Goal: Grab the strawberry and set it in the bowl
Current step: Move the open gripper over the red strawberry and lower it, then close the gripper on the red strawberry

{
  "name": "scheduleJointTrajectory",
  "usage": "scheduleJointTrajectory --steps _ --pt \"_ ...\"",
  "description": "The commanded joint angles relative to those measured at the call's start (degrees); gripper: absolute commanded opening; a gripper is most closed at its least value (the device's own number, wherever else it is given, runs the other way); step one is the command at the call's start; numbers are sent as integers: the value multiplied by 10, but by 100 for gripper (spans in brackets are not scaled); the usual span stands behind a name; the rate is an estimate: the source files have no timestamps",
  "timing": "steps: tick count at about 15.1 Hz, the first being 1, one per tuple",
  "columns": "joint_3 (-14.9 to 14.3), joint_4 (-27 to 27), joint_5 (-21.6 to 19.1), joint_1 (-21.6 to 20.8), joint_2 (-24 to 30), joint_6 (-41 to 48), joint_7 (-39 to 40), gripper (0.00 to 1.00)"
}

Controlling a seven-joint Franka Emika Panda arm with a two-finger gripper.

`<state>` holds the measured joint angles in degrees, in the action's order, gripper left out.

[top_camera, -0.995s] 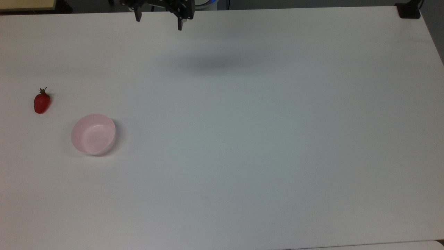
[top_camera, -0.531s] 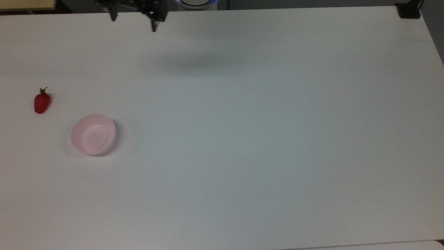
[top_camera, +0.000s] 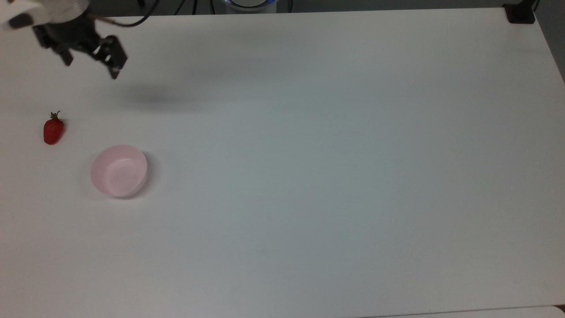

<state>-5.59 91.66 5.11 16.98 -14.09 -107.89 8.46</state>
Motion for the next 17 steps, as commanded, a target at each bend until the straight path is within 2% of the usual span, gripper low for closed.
scheduleJointTrajectory --steps 1,4,7,8,10,14,16,17 --pt "1 -32 -10 50 -67 -54 80 100" --pt "1 -53 -9 74 -129 -116 104 100" --pt "3 -52 -10 89 -161 -165 102 96" --pt "3 -52 -10 89 -173 -180 101 91" --pt "3 -51 -11 93 -190 -199 98 87" --pt "4 -50 -11 104 -220 -238 82 84" --pt "4 -50 -12 104 -232 -251 70 72" --pt "4 -49 -13 105 -232 -252 58 62"
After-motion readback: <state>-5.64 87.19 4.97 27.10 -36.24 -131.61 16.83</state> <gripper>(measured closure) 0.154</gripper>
